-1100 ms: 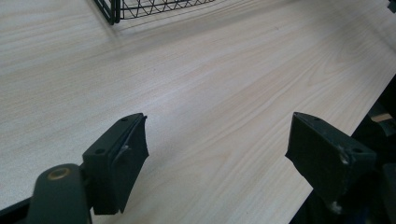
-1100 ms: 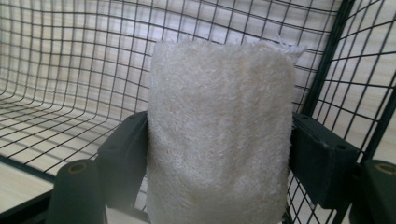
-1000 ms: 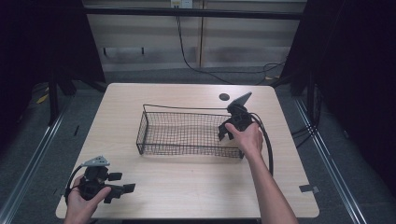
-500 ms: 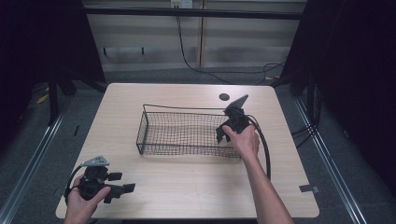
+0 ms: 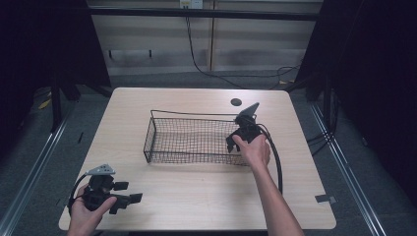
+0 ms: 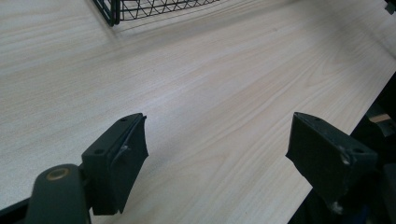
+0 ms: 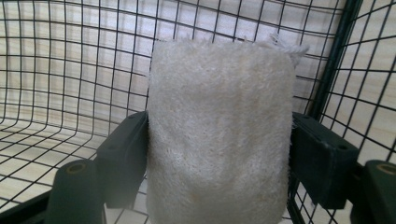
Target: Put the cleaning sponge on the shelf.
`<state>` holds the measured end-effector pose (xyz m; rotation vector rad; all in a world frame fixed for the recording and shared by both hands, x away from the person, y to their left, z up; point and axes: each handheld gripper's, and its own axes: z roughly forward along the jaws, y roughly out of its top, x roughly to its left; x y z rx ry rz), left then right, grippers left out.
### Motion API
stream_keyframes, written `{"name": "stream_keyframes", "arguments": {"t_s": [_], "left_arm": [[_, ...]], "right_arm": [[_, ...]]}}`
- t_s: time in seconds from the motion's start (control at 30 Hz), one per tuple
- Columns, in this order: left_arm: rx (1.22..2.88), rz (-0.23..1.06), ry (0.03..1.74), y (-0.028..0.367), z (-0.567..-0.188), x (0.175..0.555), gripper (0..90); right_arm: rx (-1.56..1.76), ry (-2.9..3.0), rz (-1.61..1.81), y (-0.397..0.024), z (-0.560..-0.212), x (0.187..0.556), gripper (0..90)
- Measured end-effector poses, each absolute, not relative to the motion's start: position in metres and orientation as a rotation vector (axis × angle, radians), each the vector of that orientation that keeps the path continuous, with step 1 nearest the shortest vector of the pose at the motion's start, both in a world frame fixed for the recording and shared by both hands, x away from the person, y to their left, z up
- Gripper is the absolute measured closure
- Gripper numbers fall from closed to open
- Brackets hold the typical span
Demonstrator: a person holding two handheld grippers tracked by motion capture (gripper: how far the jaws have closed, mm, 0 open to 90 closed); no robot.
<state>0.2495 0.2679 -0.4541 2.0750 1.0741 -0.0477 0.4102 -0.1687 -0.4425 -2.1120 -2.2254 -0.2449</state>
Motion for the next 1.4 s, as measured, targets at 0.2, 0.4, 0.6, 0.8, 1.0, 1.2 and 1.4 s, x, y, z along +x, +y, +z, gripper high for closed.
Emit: {"name": "stream_keyframes", "arguments": {"t_s": [0.2,0.4,0.6,0.8,1.0,1.2,1.4], "left_arm": [[2.073,-0.043,1.076,0.2678,-0.4541,0.2494,19.5],[2.077,-0.040,1.071,0.2681,-0.4538,0.2493,19.5],[2.073,-0.044,1.074,0.2676,-0.4541,0.2494,19.5],[2.073,-0.046,1.071,0.2674,-0.4540,0.2492,19.4],[2.072,-0.043,1.072,0.2678,-0.4540,0.2494,19.4],[2.073,-0.046,1.071,0.2675,-0.4541,0.2494,19.4],[2.076,-0.050,1.070,0.2677,-0.4540,0.2495,19.4]], "right_arm": [[-2.122,-2.221,-0.236,-0.1656,-0.4448,0.4117,24.3],[-2.114,-2.221,-0.207,-0.1620,-0.4463,0.4128,21.6],[-2.109,-2.228,-0.198,-0.1611,-0.4476,0.4136,21.2],[-2.081,-2.266,-0.168,-0.1590,-0.4488,0.4136,19.5],[-2.073,-2.267,-0.165,-0.1594,-0.4477,0.4140,17.6],[-2.067,-2.282,-0.176,-0.1612,-0.4442,0.4124,15.9],[-2.054,-2.278,-0.223,-0.1650,-0.4392,0.4108,16.4]]}}
